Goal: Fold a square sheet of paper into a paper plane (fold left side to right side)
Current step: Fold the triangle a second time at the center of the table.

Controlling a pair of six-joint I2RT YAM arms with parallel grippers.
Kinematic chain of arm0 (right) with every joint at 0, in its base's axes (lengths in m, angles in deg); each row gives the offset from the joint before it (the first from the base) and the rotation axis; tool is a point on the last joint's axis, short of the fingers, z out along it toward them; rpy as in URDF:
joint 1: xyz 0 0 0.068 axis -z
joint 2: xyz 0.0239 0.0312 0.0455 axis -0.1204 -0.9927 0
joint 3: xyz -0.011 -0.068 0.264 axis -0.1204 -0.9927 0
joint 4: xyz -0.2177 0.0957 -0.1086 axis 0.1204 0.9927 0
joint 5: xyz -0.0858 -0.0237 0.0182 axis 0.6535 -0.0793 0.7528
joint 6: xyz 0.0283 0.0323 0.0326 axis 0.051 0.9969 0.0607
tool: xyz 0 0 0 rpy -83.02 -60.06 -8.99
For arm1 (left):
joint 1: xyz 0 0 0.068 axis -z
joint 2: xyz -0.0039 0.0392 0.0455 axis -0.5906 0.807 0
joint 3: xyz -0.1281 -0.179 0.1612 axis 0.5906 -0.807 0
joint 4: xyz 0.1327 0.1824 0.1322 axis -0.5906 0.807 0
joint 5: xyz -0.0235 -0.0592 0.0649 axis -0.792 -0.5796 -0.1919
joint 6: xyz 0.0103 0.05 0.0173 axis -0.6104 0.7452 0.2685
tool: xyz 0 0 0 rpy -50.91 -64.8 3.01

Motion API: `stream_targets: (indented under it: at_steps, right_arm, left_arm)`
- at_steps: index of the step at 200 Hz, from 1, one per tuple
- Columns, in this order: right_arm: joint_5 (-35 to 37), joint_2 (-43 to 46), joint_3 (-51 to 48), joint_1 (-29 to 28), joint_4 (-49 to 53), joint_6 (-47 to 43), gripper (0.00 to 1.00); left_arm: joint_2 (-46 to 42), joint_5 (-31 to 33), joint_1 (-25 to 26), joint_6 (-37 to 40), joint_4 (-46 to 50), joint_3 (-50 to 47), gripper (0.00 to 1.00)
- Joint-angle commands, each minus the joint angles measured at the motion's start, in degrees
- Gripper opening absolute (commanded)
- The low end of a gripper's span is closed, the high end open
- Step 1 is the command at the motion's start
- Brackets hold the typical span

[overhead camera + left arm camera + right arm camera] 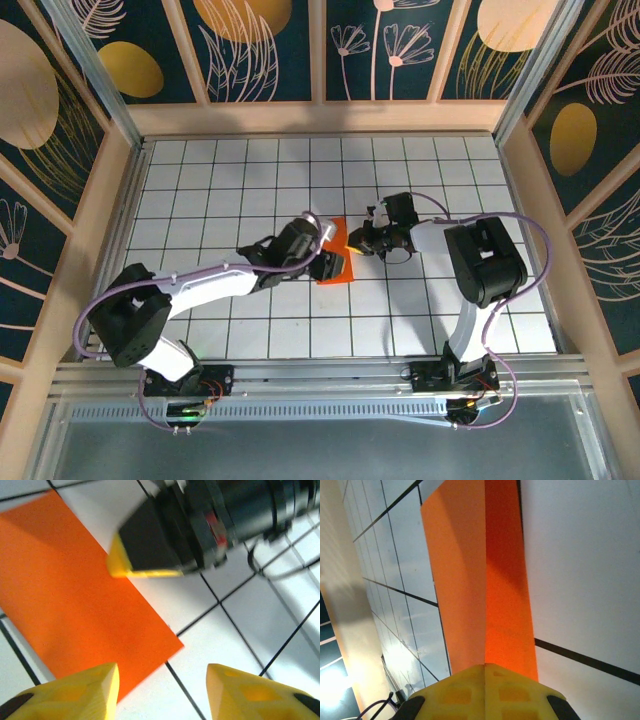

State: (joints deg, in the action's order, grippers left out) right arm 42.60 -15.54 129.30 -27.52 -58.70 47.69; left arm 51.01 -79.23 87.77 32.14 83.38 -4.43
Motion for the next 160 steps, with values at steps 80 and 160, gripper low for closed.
stream_targets:
  at_steps: [80,160]
  right_arm:
    - [-1.1,2.4,-0.7,0.4,-0.8,1.0,0.00]
    - [-1.3,2.0,-0.6,0.5,-1.1,1.0,0.00]
  left_arm:
    - [15.7,25.4,11.6,5.4,12.4,13.8,0.66]
    - [21.2,33.0,12.2,7.9,16.6,19.5,0.60]
